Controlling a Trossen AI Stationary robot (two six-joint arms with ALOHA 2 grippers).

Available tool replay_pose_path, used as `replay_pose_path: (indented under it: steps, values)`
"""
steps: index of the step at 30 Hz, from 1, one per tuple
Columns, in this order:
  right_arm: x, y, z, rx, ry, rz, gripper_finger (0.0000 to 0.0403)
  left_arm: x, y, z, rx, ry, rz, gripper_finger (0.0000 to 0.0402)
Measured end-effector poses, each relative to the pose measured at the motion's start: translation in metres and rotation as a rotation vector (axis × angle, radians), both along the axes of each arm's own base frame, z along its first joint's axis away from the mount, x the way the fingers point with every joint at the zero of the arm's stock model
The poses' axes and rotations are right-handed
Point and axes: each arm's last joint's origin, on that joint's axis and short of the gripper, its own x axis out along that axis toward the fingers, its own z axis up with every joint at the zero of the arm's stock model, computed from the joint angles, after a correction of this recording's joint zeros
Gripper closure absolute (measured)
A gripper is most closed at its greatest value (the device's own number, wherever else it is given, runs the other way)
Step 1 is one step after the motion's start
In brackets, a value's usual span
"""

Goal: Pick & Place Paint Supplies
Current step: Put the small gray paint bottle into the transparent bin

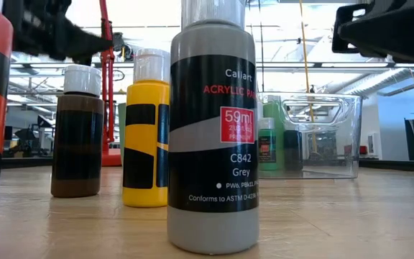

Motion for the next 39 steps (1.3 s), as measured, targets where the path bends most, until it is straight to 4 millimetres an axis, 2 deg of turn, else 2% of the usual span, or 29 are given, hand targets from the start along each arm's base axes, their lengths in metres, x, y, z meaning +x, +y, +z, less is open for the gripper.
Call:
replay_pose_path:
  steps: [3, 5, 8, 15, 22, 27, 30, 33, 36, 39]
  values:
    - [0.002, -0.003, 0.000, 0.000, -0.006, -0.014, 0.0399, -0.004, 0.000, -0.023, -0.006, 0.066, 0.000, 0.0388]
    - [0.004, -0.006, 0.004, 0.028, -0.039, -0.028, 0.0399, -0.005, 0.001, -0.028, 0.027, 0.076, 0.009, 0.0388]
    - [0.008, -0.012, 0.006, 0.081, -0.051, -0.063, 0.0399, -0.005, 0.002, -0.027, 0.040, 0.066, 0.039, 0.0387]
    - [0.014, -0.022, 0.010, 0.259, -0.050, -0.121, 0.0399, -0.006, 0.000, -0.031, -0.072, 0.104, 0.036, 0.0387]
    - [0.015, -0.023, 0.009, 0.244, -0.039, -0.126, 0.0399, -0.006, -0.001, -0.031, -0.045, 0.106, 0.025, 0.0387]
    - [0.020, -0.026, 0.015, 0.260, -0.066, -0.136, 0.0396, -0.006, -0.001, -0.029, 0.007, 0.092, 0.024, 0.0387]
    - [0.034, -0.027, 0.027, 0.248, -0.080, -0.241, 0.0380, -0.005, -0.001, -0.026, 0.038, 0.062, 0.022, 0.0387]
    - [0.056, -0.027, 0.048, 0.251, -0.044, -0.331, 0.0356, -0.005, -0.001, -0.024, 0.066, 0.044, 0.020, 0.0387]
    - [0.082, -0.023, 0.071, 0.247, 0.059, -0.355, 0.0329, -0.005, -0.001, -0.024, 0.067, 0.042, 0.020, 0.0387]
    - [0.109, -0.012, 0.081, 0.198, 0.120, -0.356, 0.0299, -0.005, -0.001, -0.024, 0.064, 0.041, 0.021, 0.0387]
